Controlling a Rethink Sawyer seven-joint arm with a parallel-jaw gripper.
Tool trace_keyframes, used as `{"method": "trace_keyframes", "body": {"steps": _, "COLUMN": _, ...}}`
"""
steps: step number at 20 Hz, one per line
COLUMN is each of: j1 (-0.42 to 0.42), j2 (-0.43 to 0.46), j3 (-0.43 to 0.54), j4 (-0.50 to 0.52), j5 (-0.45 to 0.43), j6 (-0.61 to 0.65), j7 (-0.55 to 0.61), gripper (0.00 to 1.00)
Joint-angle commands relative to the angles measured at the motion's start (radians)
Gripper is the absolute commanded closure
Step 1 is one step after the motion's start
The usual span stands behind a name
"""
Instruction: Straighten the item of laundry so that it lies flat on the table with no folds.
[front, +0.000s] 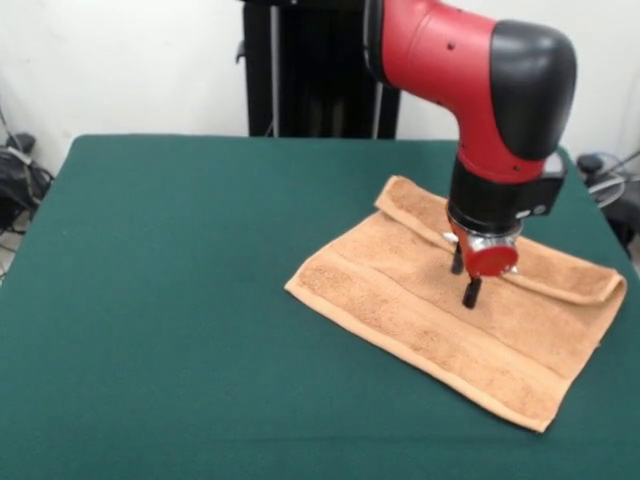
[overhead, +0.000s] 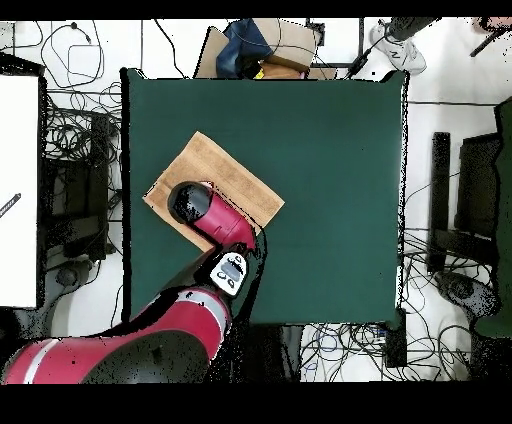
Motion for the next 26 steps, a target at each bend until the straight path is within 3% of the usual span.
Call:
{"method": "trace_keyframes", "body": {"steps": 1, "j1": -0.046, "j2": 0.116, "j3": 0.208, "j4": -0.006, "j5": -0.056, "j6": -0.113, "j7": 0.039, "gripper": 0.00}}
{"method": "trace_keyframes", "body": {"steps": 6, "j1": -0.137, "j2": 0.139, "j3": 0.256, "j4": -0.004, "j5": -0.132, "j6": -0.157, "j7": -0.039, "gripper": 0.00}}
{"method": "trace_keyframes", "body": {"steps": 14, "j1": -0.296, "j2": 0.176, "j3": 0.288, "j4": -0.039, "j5": -0.360, "j6": -0.155, "j7": -0.146, "gripper": 0.00}}
{"method": "trace_keyframes", "body": {"steps": 20, "j1": -0.362, "j2": 0.171, "j3": 0.282, "j4": -0.062, "j5": -0.521, "j6": -0.100, "j7": -0.146, "gripper": 0.00}}
{"method": "trace_keyframes", "body": {"steps": 26, "j1": -0.398, "j2": 0.170, "j3": 0.300, "j4": -0.066, "j5": -0.628, "j6": -0.102, "j7": -0.103, "gripper": 0.00}}
